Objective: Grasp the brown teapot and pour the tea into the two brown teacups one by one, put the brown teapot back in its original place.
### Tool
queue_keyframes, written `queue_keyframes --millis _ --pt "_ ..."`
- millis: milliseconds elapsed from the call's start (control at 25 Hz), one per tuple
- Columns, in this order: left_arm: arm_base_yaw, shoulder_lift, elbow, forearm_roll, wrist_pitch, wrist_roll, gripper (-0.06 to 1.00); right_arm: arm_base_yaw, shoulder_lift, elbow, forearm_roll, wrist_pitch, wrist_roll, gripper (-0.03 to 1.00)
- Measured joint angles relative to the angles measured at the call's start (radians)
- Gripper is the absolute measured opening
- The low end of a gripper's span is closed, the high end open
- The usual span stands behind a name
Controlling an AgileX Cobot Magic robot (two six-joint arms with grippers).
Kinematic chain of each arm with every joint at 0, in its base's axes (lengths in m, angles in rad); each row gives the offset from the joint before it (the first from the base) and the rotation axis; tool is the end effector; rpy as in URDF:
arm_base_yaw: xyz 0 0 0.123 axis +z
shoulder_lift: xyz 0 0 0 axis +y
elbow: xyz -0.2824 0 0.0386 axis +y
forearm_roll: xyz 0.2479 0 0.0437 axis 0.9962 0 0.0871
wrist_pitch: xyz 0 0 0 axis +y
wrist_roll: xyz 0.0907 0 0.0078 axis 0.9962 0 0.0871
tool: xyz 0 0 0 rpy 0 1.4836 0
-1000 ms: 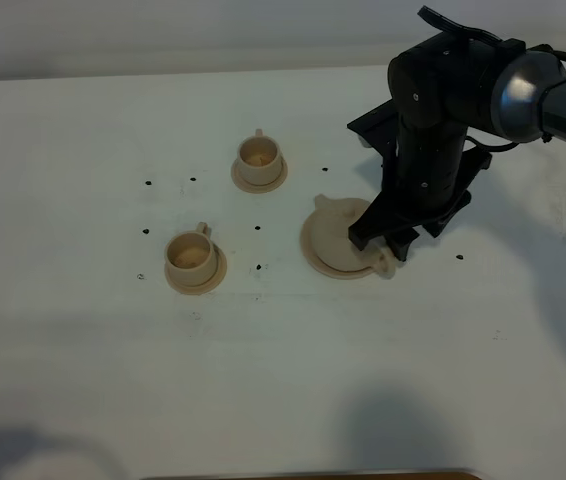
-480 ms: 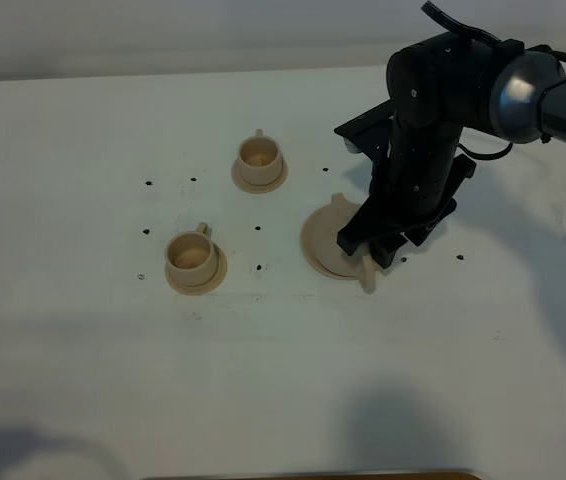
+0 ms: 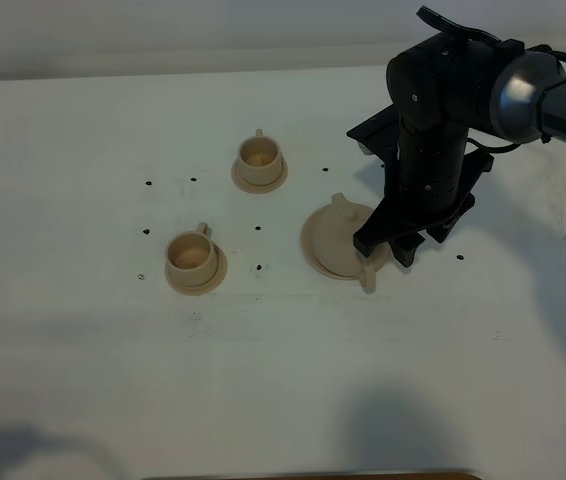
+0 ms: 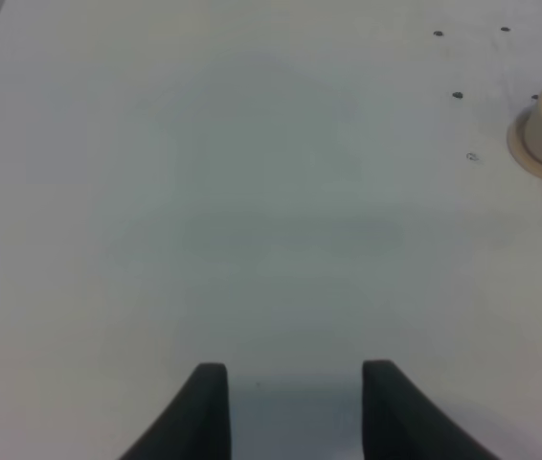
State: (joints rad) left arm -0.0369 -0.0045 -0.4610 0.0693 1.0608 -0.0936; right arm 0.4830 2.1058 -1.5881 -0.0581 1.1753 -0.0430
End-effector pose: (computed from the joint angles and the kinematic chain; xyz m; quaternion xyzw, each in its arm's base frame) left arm -0.0011 0.0055 0.2664 -0.0252 0.8612 0.0015 0.5076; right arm 0.3662 0.1865 0.1707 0.2711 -0.9620 0.0298 0.0113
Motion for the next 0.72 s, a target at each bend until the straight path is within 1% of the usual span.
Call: queue_keyframes --millis 80,240,320,400,520,600,720 --pt "0.0 0.0 0.0 0.0 0.0 0.0 0.31 0.0 -0.009 0.0 -0.007 -0.002 0.013 0.47" --pt "0.0 0.0 0.0 0.0 0.0 0.0 0.31 0.0 -0.052 -0.016 -0.059 0.002 0.052 0.47" --pt "0.0 0.0 0.0 0.0 0.0 0.0 0.31 0.0 -0.077 -0.03 -0.057 0.012 0.062 0.47" --pt "0.0 0.0 0.0 0.0 0.0 0.0 0.31 0.0 -0.096 -0.033 -0.021 0.027 0.064 0.47" --pt "0.0 0.0 0.0 0.0 0.0 0.0 0.31 0.0 -0.101 -0.033 0.058 0.037 0.065 0.47" --pt "0.0 0.0 0.0 0.0 0.0 0.0 0.31 0.003 -0.101 -0.032 0.109 0.035 0.065 0.47" --pt "0.0 0.0 0.0 0.0 0.0 0.0 0.31 0.015 -0.101 -0.032 0.159 0.015 0.064 0.47"
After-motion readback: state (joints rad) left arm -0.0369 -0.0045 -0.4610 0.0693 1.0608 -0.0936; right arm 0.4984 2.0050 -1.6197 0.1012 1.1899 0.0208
